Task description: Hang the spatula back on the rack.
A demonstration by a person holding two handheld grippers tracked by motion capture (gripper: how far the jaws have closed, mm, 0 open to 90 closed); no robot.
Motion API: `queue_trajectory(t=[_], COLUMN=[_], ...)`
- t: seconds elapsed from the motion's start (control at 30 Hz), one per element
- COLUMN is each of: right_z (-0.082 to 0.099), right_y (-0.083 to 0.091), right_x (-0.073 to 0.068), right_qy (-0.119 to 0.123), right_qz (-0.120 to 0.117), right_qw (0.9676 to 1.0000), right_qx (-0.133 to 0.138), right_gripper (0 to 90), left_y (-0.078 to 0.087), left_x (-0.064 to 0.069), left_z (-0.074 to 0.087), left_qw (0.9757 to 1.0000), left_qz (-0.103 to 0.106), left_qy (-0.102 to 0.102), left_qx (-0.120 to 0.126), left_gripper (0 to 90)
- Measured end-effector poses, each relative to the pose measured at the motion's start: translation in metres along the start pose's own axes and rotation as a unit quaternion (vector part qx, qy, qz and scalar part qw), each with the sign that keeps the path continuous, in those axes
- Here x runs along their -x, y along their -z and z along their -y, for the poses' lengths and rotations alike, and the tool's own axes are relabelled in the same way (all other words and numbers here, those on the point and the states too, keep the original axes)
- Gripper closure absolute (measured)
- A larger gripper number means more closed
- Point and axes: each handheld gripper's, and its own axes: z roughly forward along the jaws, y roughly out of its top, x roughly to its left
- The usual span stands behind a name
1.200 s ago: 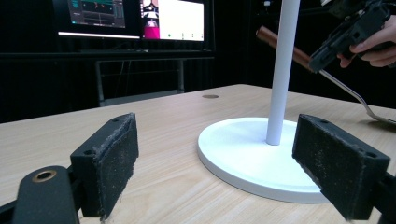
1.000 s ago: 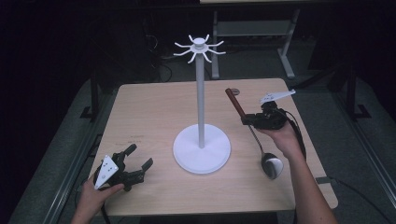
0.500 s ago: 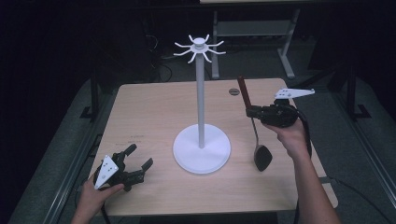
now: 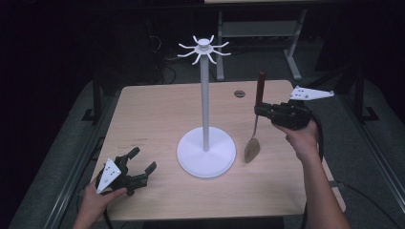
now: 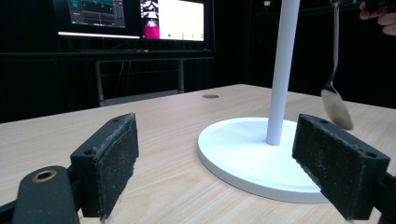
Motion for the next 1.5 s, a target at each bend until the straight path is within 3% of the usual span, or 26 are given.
queue_trajectory(t=[0.3, 0.7, 1.17, 1.5], right_z=[-0.017, -0.044, -0.068, -0.076], right_y=[0.008, 0.013, -0.004, -0.015], right_x=[-0.012, -0.040, -0.056, -0.061], right_qy=[0.017, 0.048, 0.070, 0.076], right_qz=[-0.013, -0.043, -0.074, -0.082], right_qw=[0.9994, 0.9964, 0.9922, 0.9914], right_qx=[0.028, 0.054, 0.071, 0.067], right_gripper=[73.3, 73.2, 73.2, 73.2], left_y=[0.000, 0.000, 0.000, 0.000], left_x=[0.000, 0.000, 0.000, 0.000], left_z=[0.000, 0.000, 0.000, 0.000], left_qw=[1.0000, 1.0000, 1.0000, 1.0000], left_qz=[-0.001, -0.001, -0.001, -0.001], left_qy=[0.000, -0.001, 0.000, 0.000], left_qx=[0.000, 0.000, 0.001, 0.001], left_gripper=[13.7, 13.7, 13.7, 13.8])
